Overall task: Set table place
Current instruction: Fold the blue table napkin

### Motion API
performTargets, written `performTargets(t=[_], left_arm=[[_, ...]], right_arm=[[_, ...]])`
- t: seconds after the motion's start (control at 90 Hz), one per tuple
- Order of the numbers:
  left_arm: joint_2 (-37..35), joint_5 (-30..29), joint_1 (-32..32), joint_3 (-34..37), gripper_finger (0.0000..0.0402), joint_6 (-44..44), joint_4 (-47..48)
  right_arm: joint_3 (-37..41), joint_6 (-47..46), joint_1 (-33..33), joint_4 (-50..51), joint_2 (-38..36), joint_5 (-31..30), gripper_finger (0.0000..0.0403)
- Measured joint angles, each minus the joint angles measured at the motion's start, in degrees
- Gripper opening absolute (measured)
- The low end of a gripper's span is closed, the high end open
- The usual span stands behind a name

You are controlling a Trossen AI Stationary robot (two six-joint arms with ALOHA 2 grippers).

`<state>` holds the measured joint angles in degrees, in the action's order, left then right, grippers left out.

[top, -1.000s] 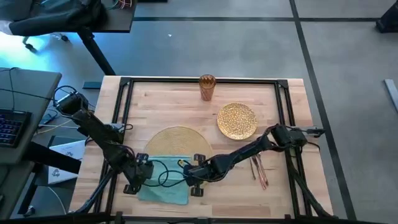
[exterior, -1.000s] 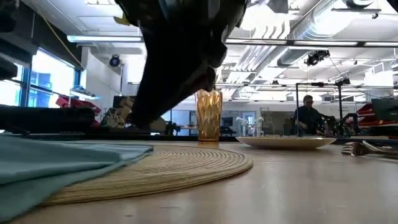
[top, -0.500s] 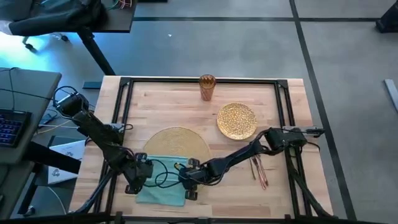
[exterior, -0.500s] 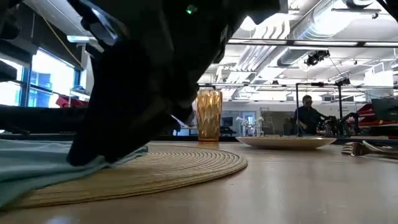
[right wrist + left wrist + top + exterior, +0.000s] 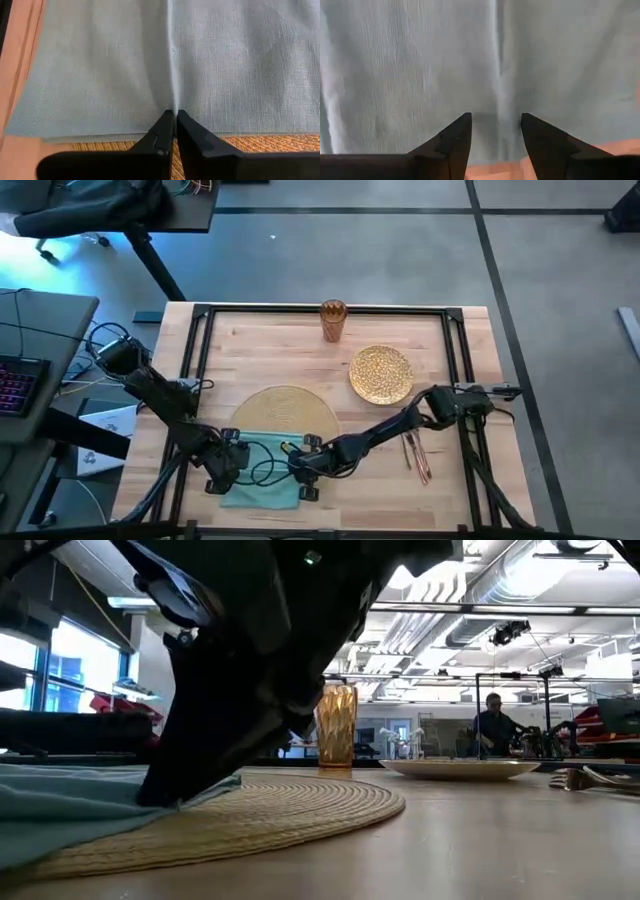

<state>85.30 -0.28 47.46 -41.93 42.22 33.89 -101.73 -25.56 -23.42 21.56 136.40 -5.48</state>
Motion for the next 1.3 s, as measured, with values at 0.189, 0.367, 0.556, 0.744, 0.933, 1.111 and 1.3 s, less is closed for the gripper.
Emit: performTargets(t=[0.189, 0.367, 0.556, 0.744, 0.933, 1.111, 1.3], left_arm=[[-2.2, 10.2, 0.3, 0.0, 0.0146, 5.5, 3.5], [-6.3, 4.3, 2.0, 0.0, 0.0135, 9.8, 5.9], [-4.8, 0.3, 2.0, 1.9, 0.0120, 10.3, -3.3], [-1.4, 0.7, 2.1, 4.3, 0.0093, 12.2, -4.9], [0.1, 0.9, 2.2, 4.4, 0.0069, 9.7, -5.6], [-0.1, 1.3, 2.9, 2.6, 0.0011, 5.7, -3.7], [-1.7, 0.3, 2.9, -3.9, 0.0001, 5.0, 8.8]], right_arm=[[0.0, 0.0, -0.1, 0.1, 0.0, 1.3, 0.0000], [0.1, 0.0, -0.1, 0.0, 0.0, 1.5, 0.0000], [0.1, 0.1, -0.1, 0.0, 0.0, 1.5, 0.0000], [0.1, 0.0, -0.1, -0.1, 0.0, 1.5, 0.0000], [0.1, 0.1, -0.1, 0.0, 0.0, 1.5, 0.0000], [0.3, 0.0, -0.1, 0.9, -1.1, 0.8, 0.0000], [0.5, -0.8, -0.1, 5.1, -5.6, -2.0, 0.0000]])
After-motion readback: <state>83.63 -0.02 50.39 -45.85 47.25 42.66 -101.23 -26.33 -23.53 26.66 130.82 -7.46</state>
